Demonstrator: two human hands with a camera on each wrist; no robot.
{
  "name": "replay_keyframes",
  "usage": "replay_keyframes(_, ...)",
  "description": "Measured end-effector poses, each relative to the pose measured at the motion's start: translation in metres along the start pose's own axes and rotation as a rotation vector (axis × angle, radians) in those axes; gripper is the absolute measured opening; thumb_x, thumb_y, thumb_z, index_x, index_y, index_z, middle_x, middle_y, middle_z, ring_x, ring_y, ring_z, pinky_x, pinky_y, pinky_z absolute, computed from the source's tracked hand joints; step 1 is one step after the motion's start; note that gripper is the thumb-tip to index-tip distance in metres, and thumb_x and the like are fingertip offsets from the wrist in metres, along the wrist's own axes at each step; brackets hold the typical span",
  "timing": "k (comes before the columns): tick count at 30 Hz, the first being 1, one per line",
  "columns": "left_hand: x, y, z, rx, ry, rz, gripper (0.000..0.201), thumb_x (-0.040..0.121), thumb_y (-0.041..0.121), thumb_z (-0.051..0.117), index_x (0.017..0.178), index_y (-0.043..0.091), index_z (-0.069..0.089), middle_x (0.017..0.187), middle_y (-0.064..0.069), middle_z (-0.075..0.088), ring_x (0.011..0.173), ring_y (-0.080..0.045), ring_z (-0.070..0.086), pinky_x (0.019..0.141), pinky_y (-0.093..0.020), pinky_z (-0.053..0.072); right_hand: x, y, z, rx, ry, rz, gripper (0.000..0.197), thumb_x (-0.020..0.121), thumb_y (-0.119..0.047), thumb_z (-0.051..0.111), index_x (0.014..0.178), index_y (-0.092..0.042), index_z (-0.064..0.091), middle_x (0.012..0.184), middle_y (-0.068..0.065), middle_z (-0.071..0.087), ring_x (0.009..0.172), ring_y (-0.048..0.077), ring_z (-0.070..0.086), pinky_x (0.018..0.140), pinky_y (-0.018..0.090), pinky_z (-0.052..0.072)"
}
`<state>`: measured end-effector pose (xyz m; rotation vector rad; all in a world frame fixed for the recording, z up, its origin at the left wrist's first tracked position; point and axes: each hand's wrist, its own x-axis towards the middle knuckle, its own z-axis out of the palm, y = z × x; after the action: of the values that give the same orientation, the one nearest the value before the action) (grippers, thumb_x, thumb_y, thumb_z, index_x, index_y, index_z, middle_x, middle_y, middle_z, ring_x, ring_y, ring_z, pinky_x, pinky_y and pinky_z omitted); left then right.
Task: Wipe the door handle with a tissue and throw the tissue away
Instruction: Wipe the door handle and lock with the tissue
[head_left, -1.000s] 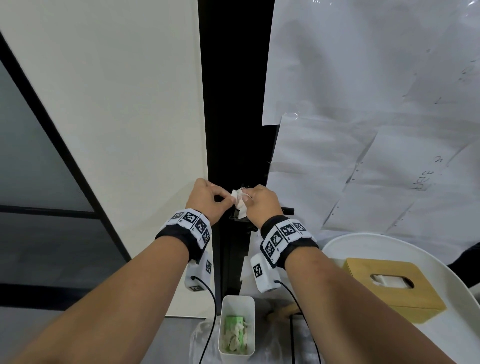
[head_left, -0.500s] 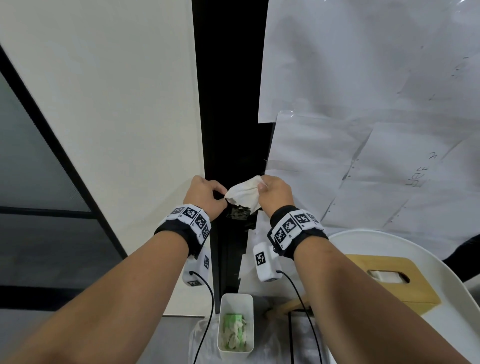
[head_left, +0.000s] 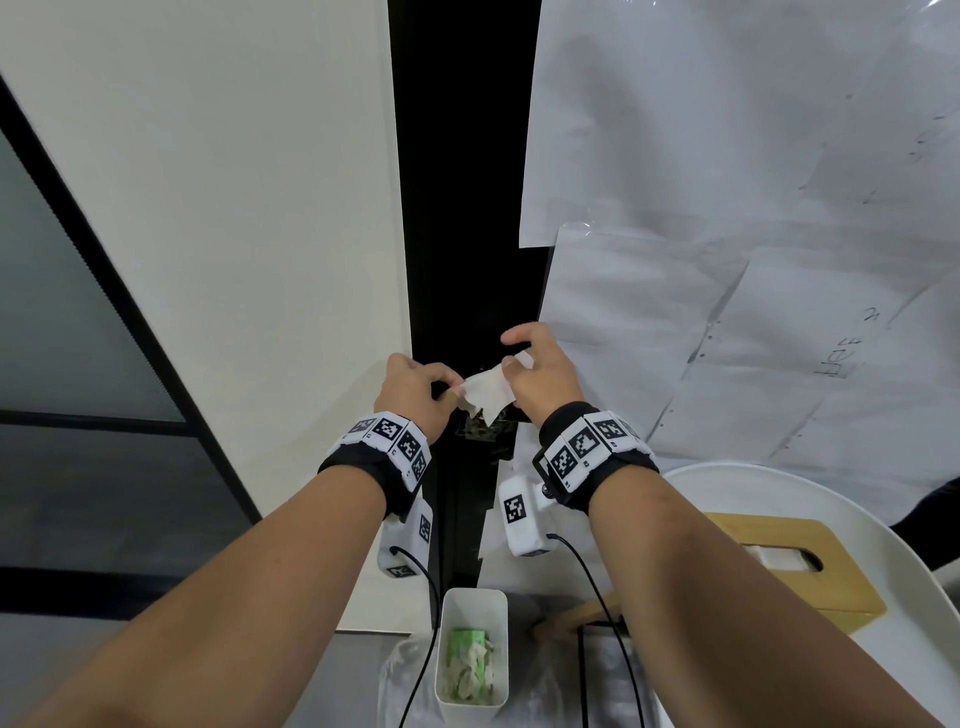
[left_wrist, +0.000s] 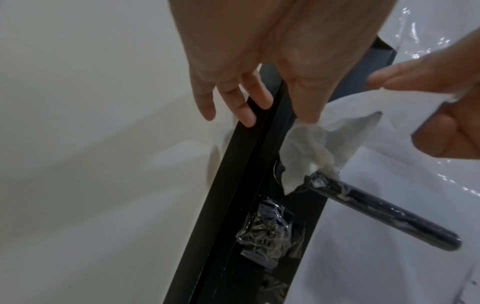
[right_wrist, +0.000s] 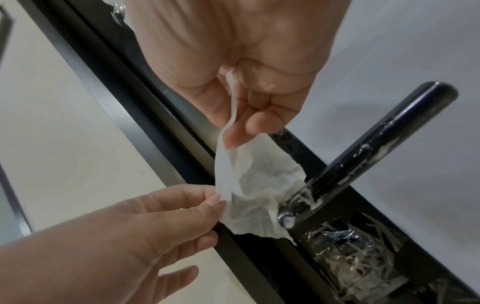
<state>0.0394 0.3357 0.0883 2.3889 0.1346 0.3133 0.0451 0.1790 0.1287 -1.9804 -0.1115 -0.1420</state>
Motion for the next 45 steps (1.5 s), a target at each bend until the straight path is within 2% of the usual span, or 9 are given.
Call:
replay_keyframes(6,0.004,-0.002,0.002,0.003,0.005,-0.026,0.007,0.092,0.028,0.057,0.09,0.027,0.064,0.105,0.0,0.041,0.086,-0.022,0.059,0.081,-0.034,0.053,0.0,-0.001,-0.006,-0.125,-0.115,0.004,0.047,0.079,0.002,0.045,0.117,-0.021,0.06,0.118,0.001,0.052,0.103,0.016,0.052,0.082,0.025,0.042)
replay_keyframes(14,0.006,-0.007,0.003,-0.003,-0.063,-0.039,0.026,0.083,0.021,0.063,0.103,0.037,0.063,0.106,0.002,0.036,0.094,-0.023,0.057,0.089,-0.04,0.053,0.007,0.003,0.001,-0.329,0.054,-0.19,0.011,0.089,-0.018,0.056,0.091,-0.019,0.068,0.117,-0.002,0.045,0.115,0.017,0.045,0.102,0.035,0.041)
replay_keyframes(18,0.004,-0.005,0.002,0.021,-0.094,-0.039,0.036,0.081,0.04,0.068,0.115,0.035,0.061,0.113,0.0,0.034,0.097,-0.019,0.053,0.092,-0.036,0.05,0.008,-0.003,0.001,-0.318,-0.016,-0.087,0.015,0.094,-0.023,0.047,0.097,-0.024,0.061,0.105,0.005,0.062,0.101,0.024,0.057,0.087,0.038,0.049)
replay_keyframes(24,0.003,-0.001,0.0,-0.028,-0.072,-0.037,0.01,0.091,0.036,0.058,0.084,0.031,0.063,0.108,0.0,0.035,0.092,-0.018,0.054,0.092,-0.037,0.049,0.005,0.0,-0.002,-0.146,0.042,-0.072,0.022,0.093,-0.006,0.041,0.102,-0.022,0.051,0.091,0.006,0.057,0.067,0.014,0.051,0.055,0.017,0.035)
replay_keyframes(31,0.006,-0.002,0.0,-0.06,-0.079,-0.046,0.015,0.094,0.029,0.055,0.085,0.021,0.063,0.109,0.0,0.033,0.093,-0.018,0.052,0.094,-0.031,0.046,0.005,0.005,0.0,-0.181,-0.041,-0.019,0.016,0.088,-0.008,0.055,0.087,-0.006,0.071,0.122,0.004,0.051,0.097,0.005,0.049,0.084,0.018,0.041)
replay_keyframes(35,0.007,0.0,0.0,-0.089,-0.057,-0.054,0.016,0.095,0.024,0.053,0.09,0.014,0.065,0.109,-0.001,0.032,0.091,-0.017,0.051,0.095,-0.031,0.046,-0.001,0.013,0.004,-0.243,-0.183,0.009,0.009,0.085,-0.018,0.065,0.092,-0.02,0.059,0.142,0.001,0.031,0.105,0.008,0.049,0.089,0.018,0.04)
replay_keyframes(37,0.006,0.0,-0.001,-0.1,-0.059,-0.057,0.017,0.095,0.024,0.054,0.095,0.012,0.065,0.112,-0.003,0.034,0.09,-0.017,0.052,0.094,-0.029,0.046,-0.002,0.015,0.006,-0.284,-0.176,-0.025,0.019,0.087,-0.012,0.062,0.076,-0.022,0.048,0.139,0.009,0.039,0.11,0.017,0.054,0.091,0.022,0.045)
replay_keyframes(40,0.005,-0.001,-0.002,-0.133,-0.062,-0.035,0.018,0.091,0.022,0.058,0.109,0.023,0.06,0.117,-0.003,0.036,0.093,-0.018,0.056,0.091,-0.026,0.046,0.0,0.014,0.004,-0.418,-0.149,-0.024,0.013,0.092,-0.016,0.055,0.095,-0.006,0.064,0.131,0.01,0.04,0.113,0.022,0.053,0.09,0.02,0.04)
replay_keyframes(45,0.002,-0.001,-0.002,-0.126,-0.073,-0.007,0.019,0.09,0.018,0.058,0.093,0.037,0.061,0.111,-0.001,0.034,0.089,-0.021,0.057,0.083,-0.023,0.047,0.004,0.015,0.004,-0.582,-0.211,-0.01,0.021,0.093,-0.025,0.049,0.1,-0.018,0.067,0.104,0.008,0.065,0.1,0.027,0.059,0.085,0.036,0.049)
